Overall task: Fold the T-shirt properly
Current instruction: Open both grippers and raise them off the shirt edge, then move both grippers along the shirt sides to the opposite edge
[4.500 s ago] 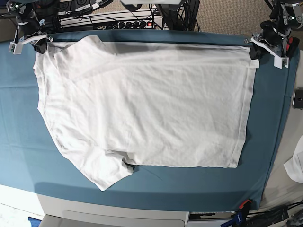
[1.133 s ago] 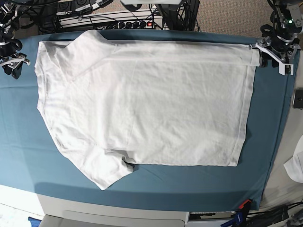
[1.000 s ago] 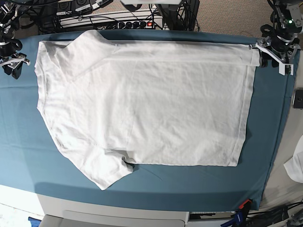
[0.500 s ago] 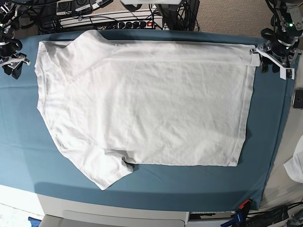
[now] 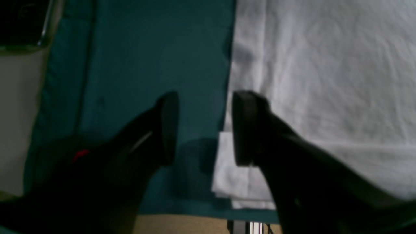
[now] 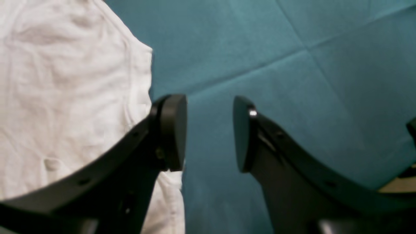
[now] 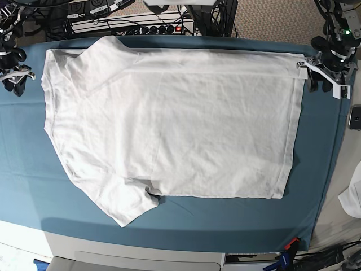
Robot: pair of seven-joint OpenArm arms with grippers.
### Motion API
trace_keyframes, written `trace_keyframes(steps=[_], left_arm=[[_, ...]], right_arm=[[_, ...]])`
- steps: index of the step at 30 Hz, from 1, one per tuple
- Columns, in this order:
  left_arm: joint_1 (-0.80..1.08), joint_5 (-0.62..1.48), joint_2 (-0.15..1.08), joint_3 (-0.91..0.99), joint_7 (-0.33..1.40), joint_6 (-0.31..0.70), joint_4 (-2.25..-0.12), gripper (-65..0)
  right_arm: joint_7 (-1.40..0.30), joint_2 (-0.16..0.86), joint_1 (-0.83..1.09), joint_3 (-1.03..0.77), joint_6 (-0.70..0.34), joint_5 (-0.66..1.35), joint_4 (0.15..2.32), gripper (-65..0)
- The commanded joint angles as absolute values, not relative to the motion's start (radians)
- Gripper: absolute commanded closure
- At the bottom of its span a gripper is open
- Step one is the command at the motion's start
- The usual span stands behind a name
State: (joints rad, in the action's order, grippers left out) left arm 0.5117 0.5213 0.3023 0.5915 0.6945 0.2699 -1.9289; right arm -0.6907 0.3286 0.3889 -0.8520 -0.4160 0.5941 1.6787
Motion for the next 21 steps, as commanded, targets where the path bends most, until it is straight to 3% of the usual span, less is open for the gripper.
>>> trace_keyframes(steps=[1,21], left_arm=[[0.503,0.536,0.316,0.599,0.672,0.280,-1.945,-27.3],[0.398,0.538,0.316,0.599,0.625,0.289,-1.945,-27.3]], right_arm=[[-0.657,0.352,0.378,-0.859,-0.418,0.600,1.696,-23.9],[-0.636,0.352,0.240,-0.858,-0.418,0.548,1.695,-23.9]])
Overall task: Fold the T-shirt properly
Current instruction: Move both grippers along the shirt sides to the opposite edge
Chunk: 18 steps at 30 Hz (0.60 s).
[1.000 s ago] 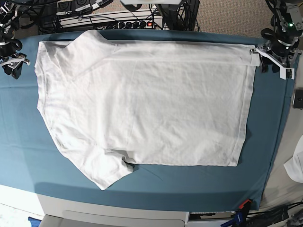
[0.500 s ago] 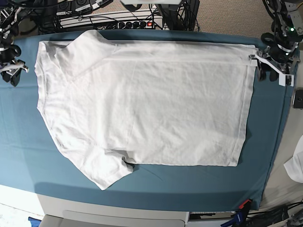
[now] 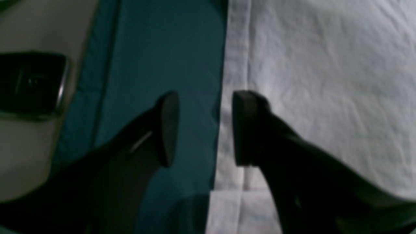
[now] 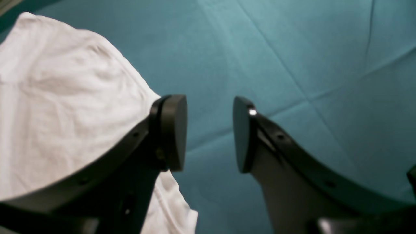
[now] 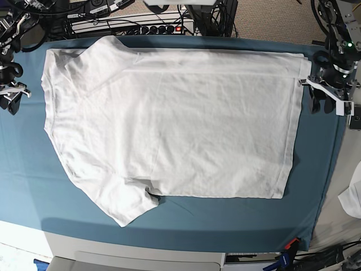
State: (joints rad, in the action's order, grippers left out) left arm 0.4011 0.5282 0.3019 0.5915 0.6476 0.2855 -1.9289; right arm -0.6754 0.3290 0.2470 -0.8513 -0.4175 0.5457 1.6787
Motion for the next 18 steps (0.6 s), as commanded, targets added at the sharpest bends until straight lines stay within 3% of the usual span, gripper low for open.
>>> trace_keyframes(steps=[1,18], left_arm=[[0.398,0.538,0.316,0.599,0.618,0.289,-1.945,-27.3],[0.334,0.554,0.316,0.598,0.561,0.289,-1.943,-27.3]], right_arm=[[-0.636,0.352,0.230,-0.858,-0.418,0.548,1.695,-23.9],[-0.575,0.352,0.080,-0.562,-0.417,0.348,1.695,-23.9]])
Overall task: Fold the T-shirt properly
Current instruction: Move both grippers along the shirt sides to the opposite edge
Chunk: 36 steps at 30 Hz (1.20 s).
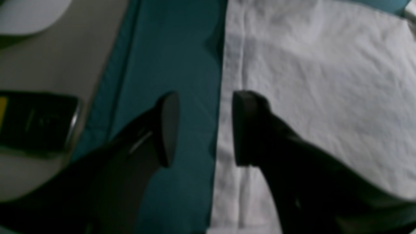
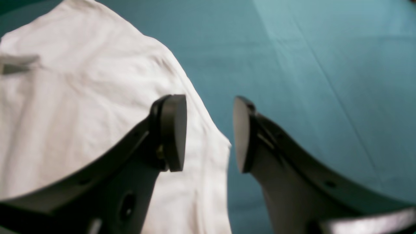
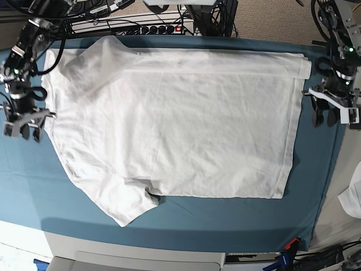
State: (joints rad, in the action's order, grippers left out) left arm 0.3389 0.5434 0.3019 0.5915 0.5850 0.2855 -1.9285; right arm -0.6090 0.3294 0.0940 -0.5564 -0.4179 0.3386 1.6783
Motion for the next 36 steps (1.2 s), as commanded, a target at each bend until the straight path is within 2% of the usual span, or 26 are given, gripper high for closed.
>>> trace_keyframes(steps=[1,8,19,25,36], left_arm=[[0.327,0.554,0.316,0.598,0.561,0.289,-1.941,-27.3],[0.246,0.554,0.319,0.574,0.560,0.288,-1.815,-27.3],[-0.028,0.463,0.389,0.307,0.560,0.282,-1.461,-27.3],[-0.247,0.468,0.416,0.262,0.558,0.259,-1.163,-27.3],[-0.599,0.587,0.432,0.262,0.537,0.289,-0.654,-27.2]], right_arm=[[-0.575,0.352,0.068,-0.548,-0.417,0.339,1.695,-23.9],[-0.575,0.338,0.025,-0.511,-0.418,0.313,1.694,-23.9],[-0.577,0.272,0.025,-0.511,-0.418,0.312,1.693,-23.9],[-0.571,0.237,0.025,-0.511,-0.418,0.264,1.693,-23.9],[-0.570,0.191,0.025,-0.511,-0.422,0.265,1.693,-23.9]])
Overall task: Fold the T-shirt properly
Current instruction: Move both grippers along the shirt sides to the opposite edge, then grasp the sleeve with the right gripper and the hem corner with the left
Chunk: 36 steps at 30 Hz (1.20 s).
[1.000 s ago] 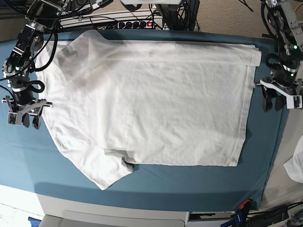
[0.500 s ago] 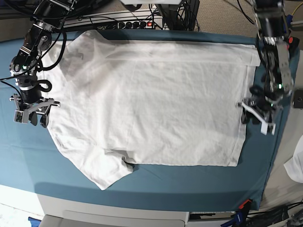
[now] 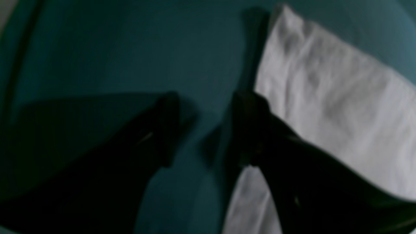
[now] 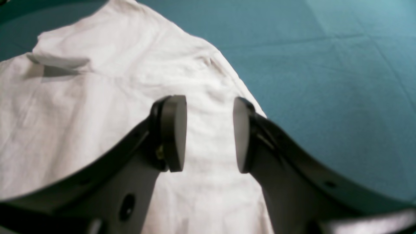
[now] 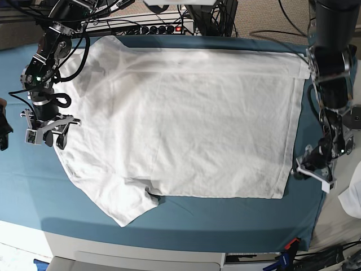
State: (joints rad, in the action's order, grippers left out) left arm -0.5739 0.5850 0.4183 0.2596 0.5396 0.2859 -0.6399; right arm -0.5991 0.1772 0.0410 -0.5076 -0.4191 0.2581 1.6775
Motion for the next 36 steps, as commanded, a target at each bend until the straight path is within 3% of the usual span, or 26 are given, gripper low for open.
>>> trace_keyframes(steps=[1,7,29,31,34,36], left_arm=[[-0.622,0.597,0.432,0.262,0.525,0.290,-0.607,-27.2],[-0.723,0.645,0.432,0.262,0.502,0.324,-0.430,-24.2],[-0.748,0.652,0.358,0.262,0.542,0.342,-0.423,-23.8],[-0.748,0.653,0.358,0.262,0.545,0.342,-0.423,-17.4],[-0.748,0.670,0.358,0.262,0.548,0.341,-0.423,0.0],[-0.748,0.688,0.357,0.262,0.557,0.342,-0.423,0.0]], right_arm=[[-0.570,0.191,0.025,-0.511,-0.422,0.265,1.693,-23.9],[-0.574,0.191,0.025,-0.511,-0.422,0.265,1.693,-23.9],[-0.576,0.191,0.028,-0.410,-0.422,0.260,1.693,-23.9],[-0.574,0.191,0.027,-0.407,-0.422,0.260,1.693,-23.9],[-0.574,0.191,0.027,-0.407,-0.422,0.256,1.693,-23.9],[-0.570,0.191,0.021,-0.407,-0.422,0.223,1.693,-24.0]])
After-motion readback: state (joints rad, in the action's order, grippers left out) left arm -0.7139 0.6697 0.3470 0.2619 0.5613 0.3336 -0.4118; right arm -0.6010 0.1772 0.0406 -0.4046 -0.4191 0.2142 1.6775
